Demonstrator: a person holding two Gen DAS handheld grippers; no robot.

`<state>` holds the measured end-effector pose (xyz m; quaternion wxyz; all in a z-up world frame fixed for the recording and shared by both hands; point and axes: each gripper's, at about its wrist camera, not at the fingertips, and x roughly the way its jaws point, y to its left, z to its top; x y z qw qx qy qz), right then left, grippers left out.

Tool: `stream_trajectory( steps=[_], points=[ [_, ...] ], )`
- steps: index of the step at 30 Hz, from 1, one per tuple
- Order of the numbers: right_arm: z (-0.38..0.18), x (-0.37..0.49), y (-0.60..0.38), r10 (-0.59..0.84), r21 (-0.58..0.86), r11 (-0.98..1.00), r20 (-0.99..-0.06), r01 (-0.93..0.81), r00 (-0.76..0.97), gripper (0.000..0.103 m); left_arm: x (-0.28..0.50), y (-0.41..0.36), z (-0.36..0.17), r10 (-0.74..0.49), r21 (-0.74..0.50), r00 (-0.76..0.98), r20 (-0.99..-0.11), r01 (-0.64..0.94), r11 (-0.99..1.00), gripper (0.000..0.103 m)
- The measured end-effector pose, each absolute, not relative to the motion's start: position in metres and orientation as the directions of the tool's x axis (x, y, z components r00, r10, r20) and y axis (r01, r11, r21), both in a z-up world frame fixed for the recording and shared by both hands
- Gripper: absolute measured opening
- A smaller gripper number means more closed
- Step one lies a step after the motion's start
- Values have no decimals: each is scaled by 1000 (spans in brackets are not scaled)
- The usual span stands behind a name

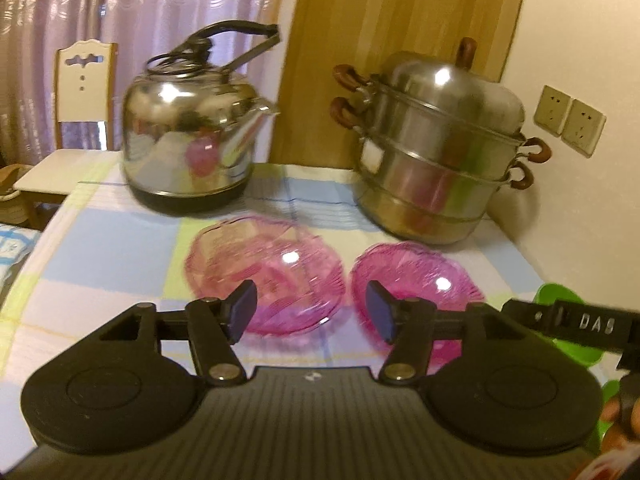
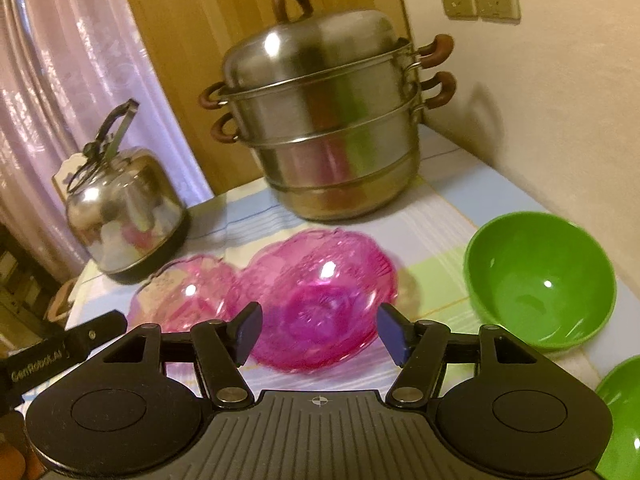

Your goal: Organize plates and bowls

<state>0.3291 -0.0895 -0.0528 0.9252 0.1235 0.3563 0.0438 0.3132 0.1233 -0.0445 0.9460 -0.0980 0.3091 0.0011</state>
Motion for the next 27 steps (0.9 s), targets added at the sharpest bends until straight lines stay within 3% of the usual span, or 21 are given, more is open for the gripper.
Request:
stream_trajectory(
  steps=[12,27],
  points=[
    [-58,316,-54,256,298,952,-664,-66,702,63,276,183,-57,46,-184,783,-620,-202,962,62],
    [-79,327,-20,338,384,921,-706,-65,622,63,291,208,-76,36,-217,744,-667,-240,946,62]
  ],
)
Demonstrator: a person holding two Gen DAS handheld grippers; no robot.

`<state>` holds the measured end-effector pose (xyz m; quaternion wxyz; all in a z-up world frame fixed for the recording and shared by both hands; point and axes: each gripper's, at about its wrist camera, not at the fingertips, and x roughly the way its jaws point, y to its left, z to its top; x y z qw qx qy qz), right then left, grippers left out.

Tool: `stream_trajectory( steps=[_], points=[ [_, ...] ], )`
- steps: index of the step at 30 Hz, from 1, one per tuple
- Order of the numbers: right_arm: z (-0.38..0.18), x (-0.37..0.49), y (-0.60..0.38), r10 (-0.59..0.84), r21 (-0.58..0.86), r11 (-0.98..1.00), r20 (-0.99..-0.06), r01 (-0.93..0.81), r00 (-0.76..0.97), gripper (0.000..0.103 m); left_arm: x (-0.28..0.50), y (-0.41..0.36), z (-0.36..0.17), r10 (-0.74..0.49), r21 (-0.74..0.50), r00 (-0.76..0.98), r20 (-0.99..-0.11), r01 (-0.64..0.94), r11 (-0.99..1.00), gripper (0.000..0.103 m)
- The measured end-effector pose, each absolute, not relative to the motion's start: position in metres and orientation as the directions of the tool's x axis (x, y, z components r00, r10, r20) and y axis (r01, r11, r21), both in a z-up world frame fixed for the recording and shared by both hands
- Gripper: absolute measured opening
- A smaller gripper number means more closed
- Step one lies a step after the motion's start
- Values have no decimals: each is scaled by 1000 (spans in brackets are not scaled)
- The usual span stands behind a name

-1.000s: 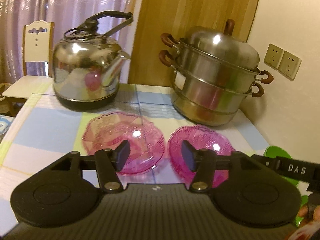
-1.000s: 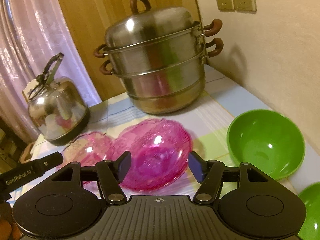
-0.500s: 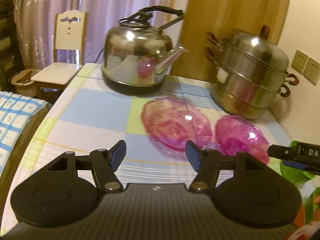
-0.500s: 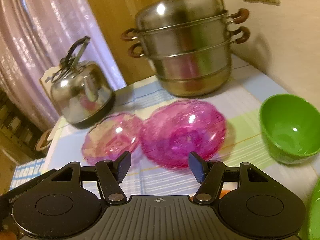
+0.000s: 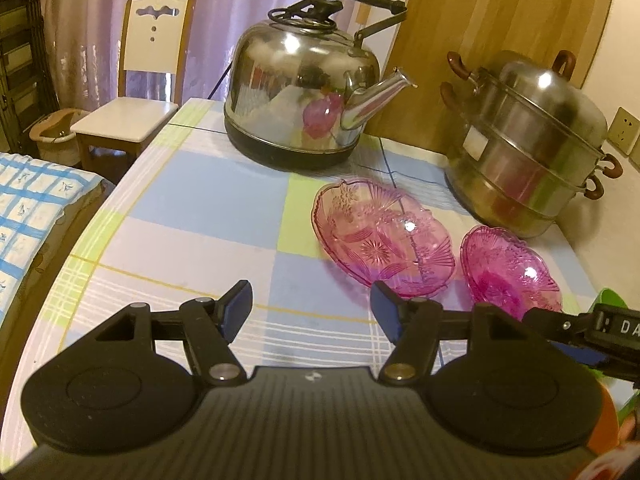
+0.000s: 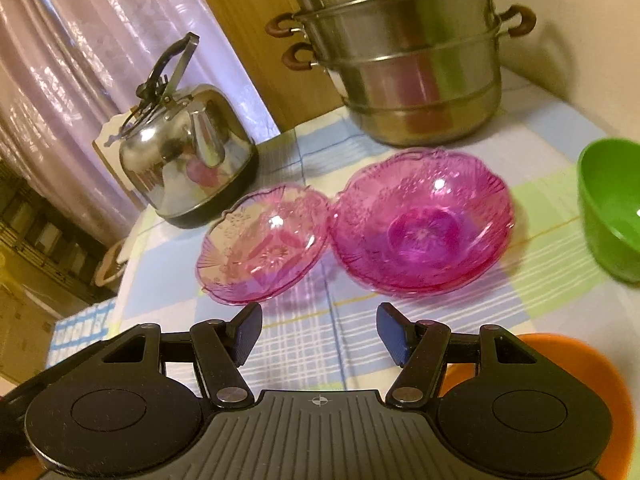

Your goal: Organize plates and bowls

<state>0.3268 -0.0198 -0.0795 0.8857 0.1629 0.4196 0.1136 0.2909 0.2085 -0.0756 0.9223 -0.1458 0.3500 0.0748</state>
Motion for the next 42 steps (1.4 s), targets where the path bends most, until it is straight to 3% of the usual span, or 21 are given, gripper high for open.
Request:
stream_trajectory(
  steps=[32,42],
  points=[
    [-114,361,0,357,438,899,-745,10,564,63,346,210,-95,15,-214,725,-689,-223,951,61],
    [-128,376,10,389,484,874,-740,33,549,59,371,228,-111,-17,-280,724,-690,-245,928,51]
  ],
)
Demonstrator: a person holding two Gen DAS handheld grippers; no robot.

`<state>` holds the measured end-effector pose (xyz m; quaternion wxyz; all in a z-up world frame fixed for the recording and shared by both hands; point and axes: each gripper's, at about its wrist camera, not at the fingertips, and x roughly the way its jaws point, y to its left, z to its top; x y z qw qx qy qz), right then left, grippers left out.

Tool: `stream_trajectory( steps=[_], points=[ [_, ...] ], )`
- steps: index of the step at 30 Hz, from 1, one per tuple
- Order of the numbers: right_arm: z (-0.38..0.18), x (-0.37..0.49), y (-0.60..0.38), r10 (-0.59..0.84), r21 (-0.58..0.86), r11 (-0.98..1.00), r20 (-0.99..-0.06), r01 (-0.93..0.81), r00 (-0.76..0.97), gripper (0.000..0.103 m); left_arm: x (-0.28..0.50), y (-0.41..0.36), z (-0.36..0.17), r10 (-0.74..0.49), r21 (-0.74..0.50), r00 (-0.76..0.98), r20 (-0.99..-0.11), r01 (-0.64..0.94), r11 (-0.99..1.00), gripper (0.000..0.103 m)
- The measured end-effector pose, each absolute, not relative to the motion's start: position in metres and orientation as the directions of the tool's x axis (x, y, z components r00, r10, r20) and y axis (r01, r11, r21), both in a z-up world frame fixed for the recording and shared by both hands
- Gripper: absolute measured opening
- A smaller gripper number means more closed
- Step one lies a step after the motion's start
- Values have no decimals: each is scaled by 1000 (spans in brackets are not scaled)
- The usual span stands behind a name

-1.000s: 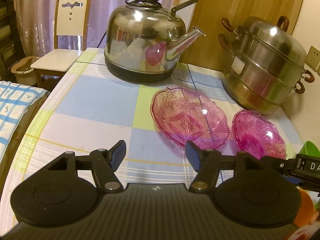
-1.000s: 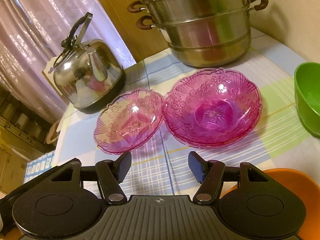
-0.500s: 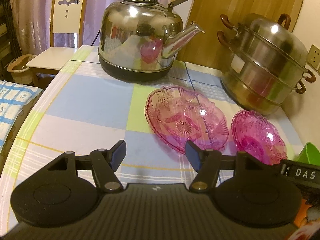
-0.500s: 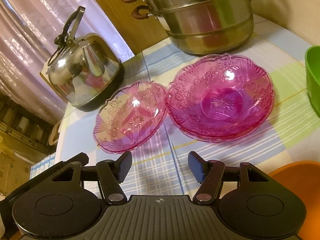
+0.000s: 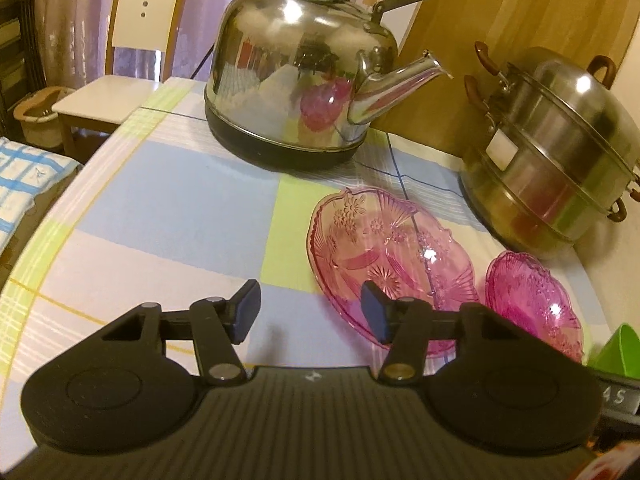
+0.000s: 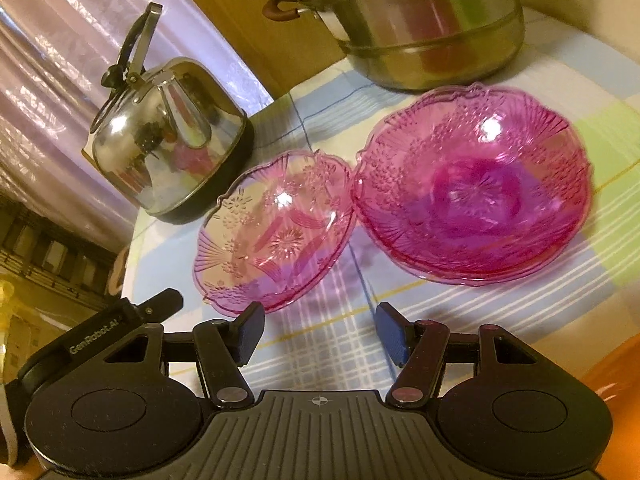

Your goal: Organize plates and bowls

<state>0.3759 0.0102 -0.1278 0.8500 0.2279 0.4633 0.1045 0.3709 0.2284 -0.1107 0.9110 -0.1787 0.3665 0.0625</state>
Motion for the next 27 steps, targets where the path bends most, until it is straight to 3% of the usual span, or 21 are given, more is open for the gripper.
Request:
stream_trajectory(
  steps=[6,15,27],
  points=[
    [-142,389,16,403,510,857,-754,75,519,50,382,236,-120,-54,-332,724,-688,-248,910,48],
    [-158,405,17,391,517,848,-756,114,525,45,403,240,-132,-91,-378,717,-691,-251,891,39],
    [-170,423,22,382,540,824,-750,168,539,37,416,247,-146,-93,-386,701,-707,-273,881,19]
  ],
)
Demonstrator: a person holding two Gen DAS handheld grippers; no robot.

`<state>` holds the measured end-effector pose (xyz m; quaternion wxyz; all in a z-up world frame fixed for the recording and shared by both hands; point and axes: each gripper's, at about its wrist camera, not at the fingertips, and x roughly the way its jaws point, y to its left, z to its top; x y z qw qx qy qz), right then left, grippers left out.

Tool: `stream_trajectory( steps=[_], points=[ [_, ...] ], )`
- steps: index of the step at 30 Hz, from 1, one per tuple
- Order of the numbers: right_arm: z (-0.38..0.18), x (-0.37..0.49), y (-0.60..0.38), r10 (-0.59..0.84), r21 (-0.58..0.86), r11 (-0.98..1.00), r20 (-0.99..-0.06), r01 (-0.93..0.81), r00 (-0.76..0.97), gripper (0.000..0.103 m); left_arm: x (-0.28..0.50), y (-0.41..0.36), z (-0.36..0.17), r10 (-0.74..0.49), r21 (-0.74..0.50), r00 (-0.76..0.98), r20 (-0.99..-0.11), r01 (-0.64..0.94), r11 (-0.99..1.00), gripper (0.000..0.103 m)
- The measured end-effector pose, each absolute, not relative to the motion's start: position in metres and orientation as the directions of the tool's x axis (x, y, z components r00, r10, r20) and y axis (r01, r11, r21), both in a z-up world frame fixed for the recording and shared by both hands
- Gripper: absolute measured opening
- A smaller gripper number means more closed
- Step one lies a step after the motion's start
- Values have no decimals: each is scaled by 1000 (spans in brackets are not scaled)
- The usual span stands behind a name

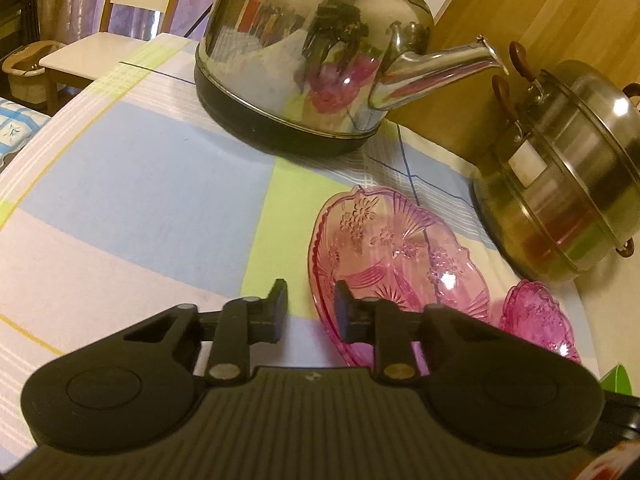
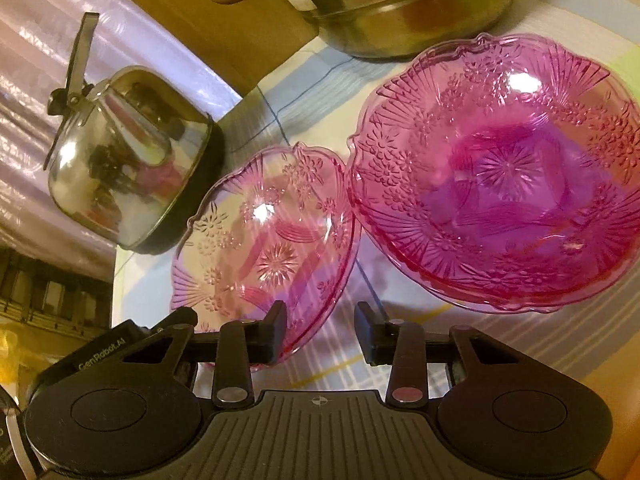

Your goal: Organize plates and bowls

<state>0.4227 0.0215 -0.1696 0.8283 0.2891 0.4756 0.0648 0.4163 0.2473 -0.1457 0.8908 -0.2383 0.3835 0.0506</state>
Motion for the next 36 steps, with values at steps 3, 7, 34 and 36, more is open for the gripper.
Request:
stream_trajectory(
  steps=[3,7,34,36],
  points=[
    [-176,427,23,383,541,822,-758,180,528,34,418,248,-147,-93,-385,702,-706,-270,883,17],
    [-180,429,21,388,546,819,-756,180,528,29,422,246,-147,-96,-376,704,-704,-255,891,11],
    [-158,412,29,455,549,834,-747,62,485,15,364,235,-117,-20,-305,705,-709,-281,910,9],
    [-151,409,26,463,548,835,-743,42,482,15,355,231,-110,-17,-305,713,-701,-279,911,10]
  ],
)
